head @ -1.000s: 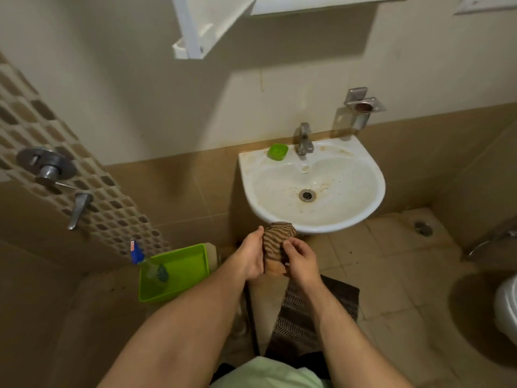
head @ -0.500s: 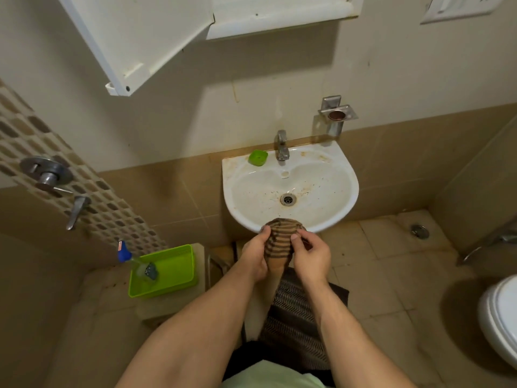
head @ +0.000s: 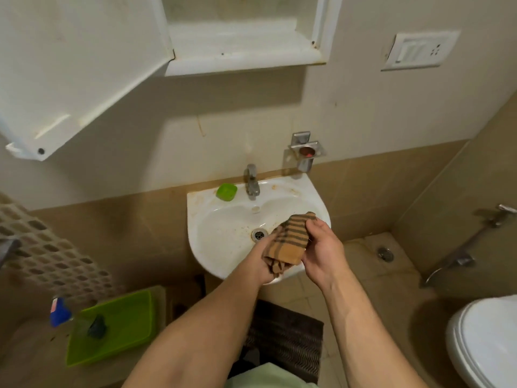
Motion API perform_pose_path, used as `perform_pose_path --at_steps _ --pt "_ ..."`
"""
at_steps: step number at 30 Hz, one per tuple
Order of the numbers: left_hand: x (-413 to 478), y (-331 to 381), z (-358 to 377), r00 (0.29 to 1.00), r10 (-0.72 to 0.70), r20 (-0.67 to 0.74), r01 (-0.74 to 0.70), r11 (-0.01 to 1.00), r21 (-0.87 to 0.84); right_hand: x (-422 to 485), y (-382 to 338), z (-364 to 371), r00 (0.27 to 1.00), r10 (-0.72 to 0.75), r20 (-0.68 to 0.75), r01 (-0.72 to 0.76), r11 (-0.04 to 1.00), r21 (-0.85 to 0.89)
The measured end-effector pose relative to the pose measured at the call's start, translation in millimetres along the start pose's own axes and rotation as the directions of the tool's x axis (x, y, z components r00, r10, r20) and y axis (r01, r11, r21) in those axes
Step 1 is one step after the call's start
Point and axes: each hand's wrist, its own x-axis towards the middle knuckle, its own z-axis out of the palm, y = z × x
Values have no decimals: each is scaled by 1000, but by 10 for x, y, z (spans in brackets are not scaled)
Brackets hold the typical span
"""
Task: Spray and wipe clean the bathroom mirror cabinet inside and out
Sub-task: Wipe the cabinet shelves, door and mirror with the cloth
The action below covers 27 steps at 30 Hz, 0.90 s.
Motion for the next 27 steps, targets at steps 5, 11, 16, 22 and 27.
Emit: perform_pose_path --at_steps 5,11,16,22,27 --pt "326 520 435 964 260 -55 -240 940 241 242 -397 -38 992 -58 109 43 990 135" --pt "657 885 738 881 455 -133 -342 804 486 607 -397 -48 983 160 89 -170 979 114" --pt "843 1100 847 780 609 -143 -365 629 687 1089 -722 88 979 92 180 -105 993 63" --pt "832 1300 1117 836 540 -97 -405 728 553 1525 -1033 244 975 102 195 -39 952 -304" --pt "891 1268 1282 754 651 -86 -501 656 565 1766 -1195 296 961 159 227 -62 922 -382"
